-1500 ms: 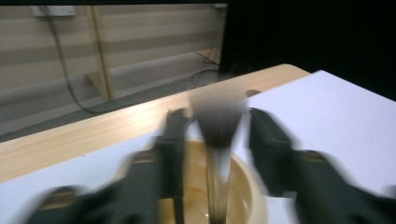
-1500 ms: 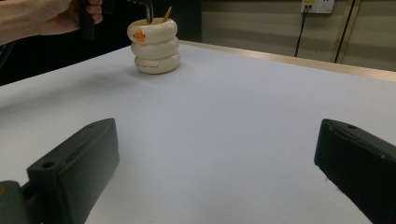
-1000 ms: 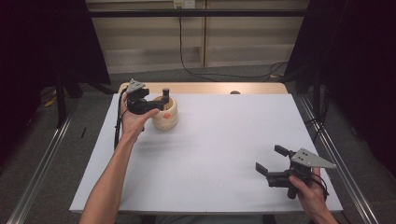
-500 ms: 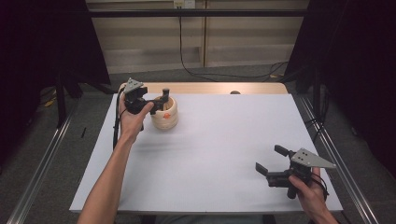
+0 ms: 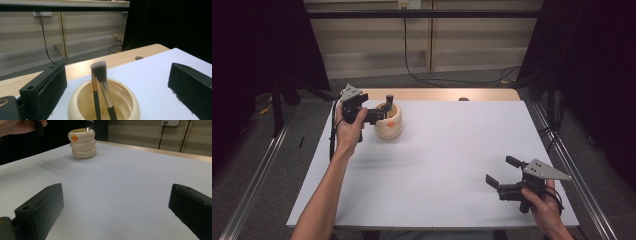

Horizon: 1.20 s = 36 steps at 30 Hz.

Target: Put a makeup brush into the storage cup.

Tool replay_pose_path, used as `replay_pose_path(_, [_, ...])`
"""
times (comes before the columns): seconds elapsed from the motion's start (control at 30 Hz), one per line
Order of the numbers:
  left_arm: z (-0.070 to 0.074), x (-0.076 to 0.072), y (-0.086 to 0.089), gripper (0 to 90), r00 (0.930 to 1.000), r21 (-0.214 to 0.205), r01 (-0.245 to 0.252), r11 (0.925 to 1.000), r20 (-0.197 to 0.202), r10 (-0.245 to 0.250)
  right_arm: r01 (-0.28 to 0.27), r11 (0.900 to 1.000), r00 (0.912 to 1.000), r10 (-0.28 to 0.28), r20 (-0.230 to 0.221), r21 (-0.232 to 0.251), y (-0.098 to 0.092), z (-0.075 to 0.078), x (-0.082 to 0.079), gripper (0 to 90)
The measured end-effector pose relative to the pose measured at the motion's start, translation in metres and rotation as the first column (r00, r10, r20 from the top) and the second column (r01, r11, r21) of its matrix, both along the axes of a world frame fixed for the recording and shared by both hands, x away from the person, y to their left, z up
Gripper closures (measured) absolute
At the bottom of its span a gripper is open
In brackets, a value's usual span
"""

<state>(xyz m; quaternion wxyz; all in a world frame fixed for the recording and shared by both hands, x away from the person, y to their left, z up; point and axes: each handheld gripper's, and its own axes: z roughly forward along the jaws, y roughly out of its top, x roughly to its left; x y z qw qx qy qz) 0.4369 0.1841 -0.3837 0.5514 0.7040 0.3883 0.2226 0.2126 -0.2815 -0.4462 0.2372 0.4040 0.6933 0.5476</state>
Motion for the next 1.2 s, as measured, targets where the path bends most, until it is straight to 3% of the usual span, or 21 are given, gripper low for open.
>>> replay_pose_path(0.07, [0.001,-0.002,0.002,2.2,1.0000,0.020,0.006,0.9998,0.004,-0.006,0.002,1.0000,1.0000,-0.002,0.000,0.005,-0.001,0.000,0.000,0.0])
replay_pose_path(0.33, [0.004,-0.012,0.006,1.7,0.9999,0.012,-0.003,0.9999,0.010,0.002,0.018,0.9998,0.9998,-0.018,-0.001,0.008,-0.005,-0.001,-0.001,0.0])
replay_pose_path(0.6, [0.011,-0.030,0.006,1.7,0.9988,0.018,0.021,0.9996,0.043,-0.022,0.018,0.9998,0.9998,-0.018,0.001,0.003,-0.005,-0.001,-0.001,0.0])
replay_pose_path(0.7, [0.009,-0.041,0.006,1.5,0.9989,-0.028,0.029,0.9992,0.038,-0.028,0.019,0.9998,0.9998,-0.019,0.004,0.007,-0.005,0.001,-0.003,0.0])
replay_pose_path(0.77, [0.007,-0.047,0.006,1.7,0.9988,-0.009,0.023,0.9997,0.043,-0.022,0.018,0.9998,0.9998,-0.018,0.010,0.008,-0.004,0.002,-0.004,0.0])
replay_pose_path(0.97, [0.007,-0.064,0.011,1.8,0.9972,-0.009,0.029,0.9995,0.069,-0.029,0.010,0.9999,0.9999,-0.010,0.008,-0.005,0.000,0.001,-0.003,0.0])
replay_pose_path(1.03, [0.007,-0.070,0.011,2.1,0.9957,0.032,0.020,0.9993,0.090,-0.023,0.012,0.9999,0.9999,-0.012,0.007,-0.004,-0.001,0.001,-0.003,0.0])
replay_pose_path(1.2, [0.001,-0.082,0.012,1.8,0.9954,0.027,0.032,0.9991,0.089,-0.034,0.014,0.9999,0.9999,-0.014,0.009,-0.002,-0.001,0.002,-0.003,0.0])
